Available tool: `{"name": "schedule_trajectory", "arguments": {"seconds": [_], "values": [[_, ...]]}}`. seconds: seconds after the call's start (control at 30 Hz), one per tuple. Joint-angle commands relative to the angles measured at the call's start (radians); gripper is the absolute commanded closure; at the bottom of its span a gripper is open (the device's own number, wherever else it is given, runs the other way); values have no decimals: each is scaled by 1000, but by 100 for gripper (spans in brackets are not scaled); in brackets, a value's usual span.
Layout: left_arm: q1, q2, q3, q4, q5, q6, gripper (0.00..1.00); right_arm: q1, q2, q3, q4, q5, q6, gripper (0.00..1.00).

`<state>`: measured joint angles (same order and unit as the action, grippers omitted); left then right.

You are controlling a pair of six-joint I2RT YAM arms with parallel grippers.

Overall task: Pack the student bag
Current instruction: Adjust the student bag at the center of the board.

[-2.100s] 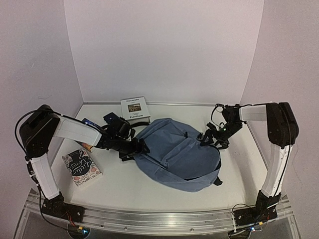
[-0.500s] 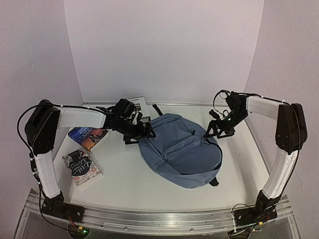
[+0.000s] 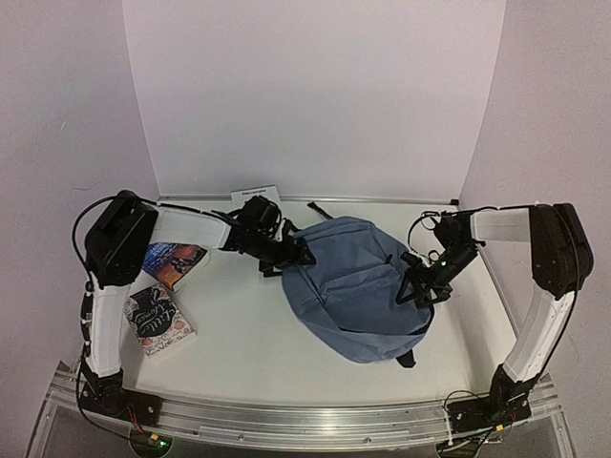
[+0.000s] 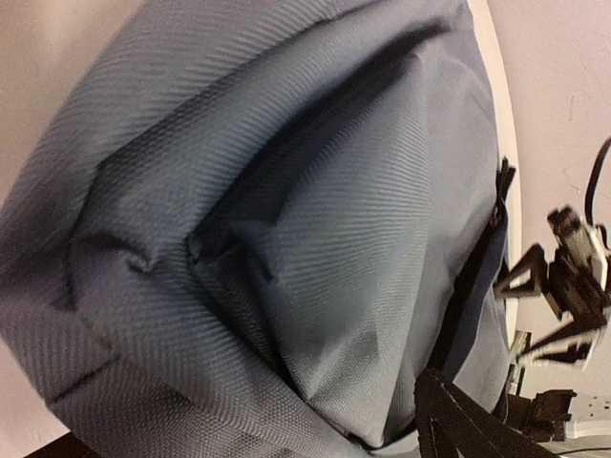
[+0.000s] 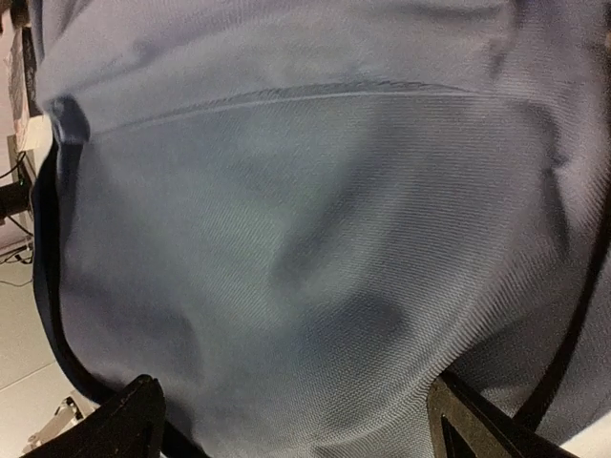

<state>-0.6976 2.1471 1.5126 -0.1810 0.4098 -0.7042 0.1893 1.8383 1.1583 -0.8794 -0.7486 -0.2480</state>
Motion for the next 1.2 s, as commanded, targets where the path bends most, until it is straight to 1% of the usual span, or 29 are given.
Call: {"name": "schedule_trajectory", "arguments": {"seconds": [0.0, 0.1, 0.17, 0.23, 0.37, 0.47, 0.53, 0.67, 0.83, 0.87, 0.97, 1.03, 1.13, 1.17], "values": [[28, 171, 401, -117, 38, 139, 9, 64, -127, -14, -69, -160, -61, 4], [63, 231, 584, -219, 21, 156, 4, 119, -197, 3, -92, -195, -56, 2], [94, 210, 620, -237, 3, 150, 1, 121, -239, 51, -102, -195, -34, 2], [121, 163, 593, -244, -20, 144, 0, 110, -274, 106, -106, -157, -5, 2], [139, 22, 441, -244, -102, 165, 0, 18, -298, 216, -105, -85, 25, 2], [136, -50, 278, -205, -52, 139, 1, -48, -254, 266, -106, 26, 16, 2], [118, -100, 146, -168, -32, 122, 2, -85, -200, 297, -108, 97, 6, 2], [41, -192, -79, -67, -25, 92, 2, -131, -59, 358, -104, 204, -33, 2], [-20, -193, -208, 40, 8, 33, 4, -163, 135, 459, -98, 243, -20, 2], [-28, -186, -221, 56, 15, 27, 5, -165, 159, 463, -95, 243, -22, 3], [-34, -158, -243, 120, 63, 4, 12, -166, 203, 447, -90, 216, -35, 13], [-34, -125, -223, 130, 69, -2, 17, -166, 207, 411, -87, 179, -40, 17], [-27, -71, -157, 117, 72, 8, 29, -166, 185, 328, -76, 117, -44, 28], [-21, -42, -131, 109, 94, 24, 37, -166, 166, 285, -67, 90, -45, 34]]}}
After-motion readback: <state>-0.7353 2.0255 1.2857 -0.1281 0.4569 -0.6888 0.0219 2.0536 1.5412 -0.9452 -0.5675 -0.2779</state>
